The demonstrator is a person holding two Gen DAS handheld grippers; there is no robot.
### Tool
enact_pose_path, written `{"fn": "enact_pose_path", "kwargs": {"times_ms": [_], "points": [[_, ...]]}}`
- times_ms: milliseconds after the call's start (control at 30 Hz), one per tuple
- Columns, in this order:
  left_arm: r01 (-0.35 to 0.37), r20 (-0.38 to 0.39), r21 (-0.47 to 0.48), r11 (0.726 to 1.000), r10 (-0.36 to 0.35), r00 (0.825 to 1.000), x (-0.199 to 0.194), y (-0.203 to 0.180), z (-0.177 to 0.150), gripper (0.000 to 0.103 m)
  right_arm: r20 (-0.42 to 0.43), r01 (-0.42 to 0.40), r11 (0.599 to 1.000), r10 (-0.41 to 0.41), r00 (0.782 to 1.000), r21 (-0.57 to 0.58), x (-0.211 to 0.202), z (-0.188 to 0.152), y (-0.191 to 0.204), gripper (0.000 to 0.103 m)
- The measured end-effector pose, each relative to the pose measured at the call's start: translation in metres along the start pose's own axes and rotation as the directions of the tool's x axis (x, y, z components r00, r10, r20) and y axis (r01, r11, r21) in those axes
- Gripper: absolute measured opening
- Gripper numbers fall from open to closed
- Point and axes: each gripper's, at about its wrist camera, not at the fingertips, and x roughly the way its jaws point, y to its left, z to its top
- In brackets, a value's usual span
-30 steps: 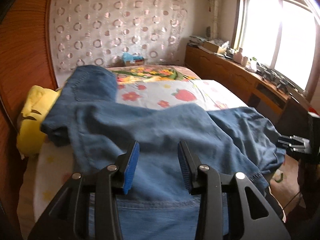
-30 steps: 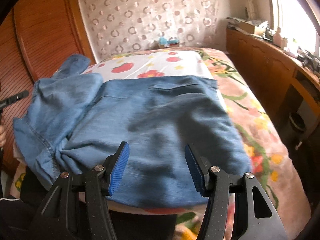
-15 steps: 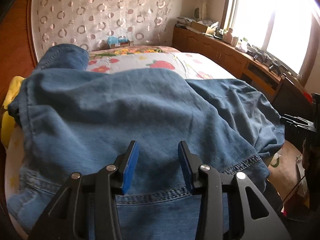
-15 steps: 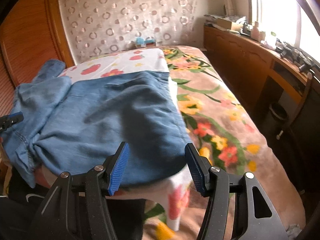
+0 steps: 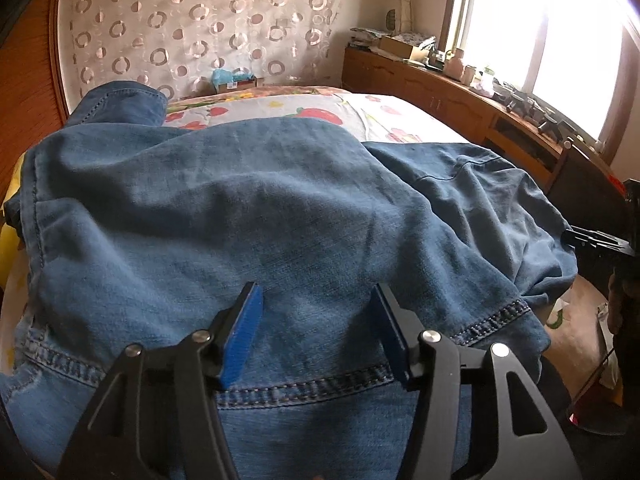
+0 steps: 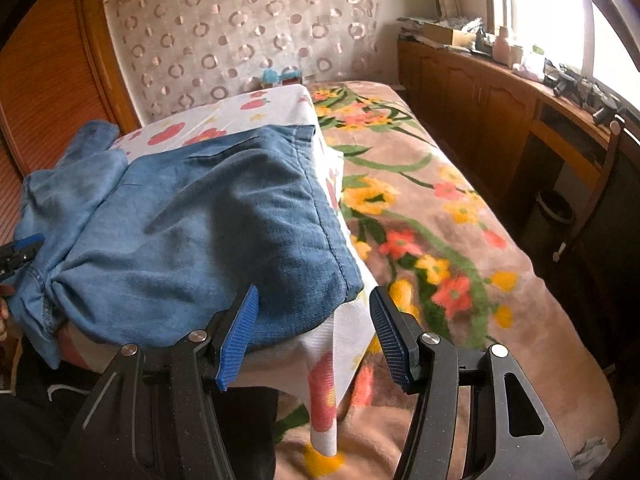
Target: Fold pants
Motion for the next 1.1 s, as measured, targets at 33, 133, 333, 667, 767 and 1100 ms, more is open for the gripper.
{"fn": "enact_pose_path", "kwargs": {"times_ms": [33,133,333,667,767,1100], "points": [[-0.002,0.003,-0.002,1.0,0.002,1.0,0.0,0.0,0.0,0.056,0.0,-0.005,1.0,0.005,1.0,0.008,0.001,0.0,-0.002,0.059],[-0.011,0.008,0.001,1.0,0.011,1.0,0.001,-0.001,-0.001,0.056,-0.002,-0.022,0.999,0.022,1.0,0.029,0.005,0.0,-0.005,0.059],[-0.017,0.014,0.011,1.0,0.017,1.0,0.002,0.0,-0.002,0.056,0.004,-0.088,0.991,0.088,0.996,0.1,0.009,0.001,-0.013,0.059],[-0.017,0.016,0.014,1.0,0.017,1.0,0.001,0.0,-0.002,0.057,0.016,-0.125,0.982,0.124,0.992,0.143,0.009,0.004,-0.013,0.053],[-0.017,0.018,0.015,1.0,0.017,1.0,0.001,0.0,-0.002,0.057,0.031,-0.127,0.982,0.124,0.992,0.138,0.004,0.006,-0.013,0.042],[-0.014,0.019,0.014,1.0,0.014,1.0,-0.001,0.0,-0.001,0.057,0.095,-0.155,0.984,0.147,0.985,0.086,-0.015,0.016,-0.003,0.012]]}}
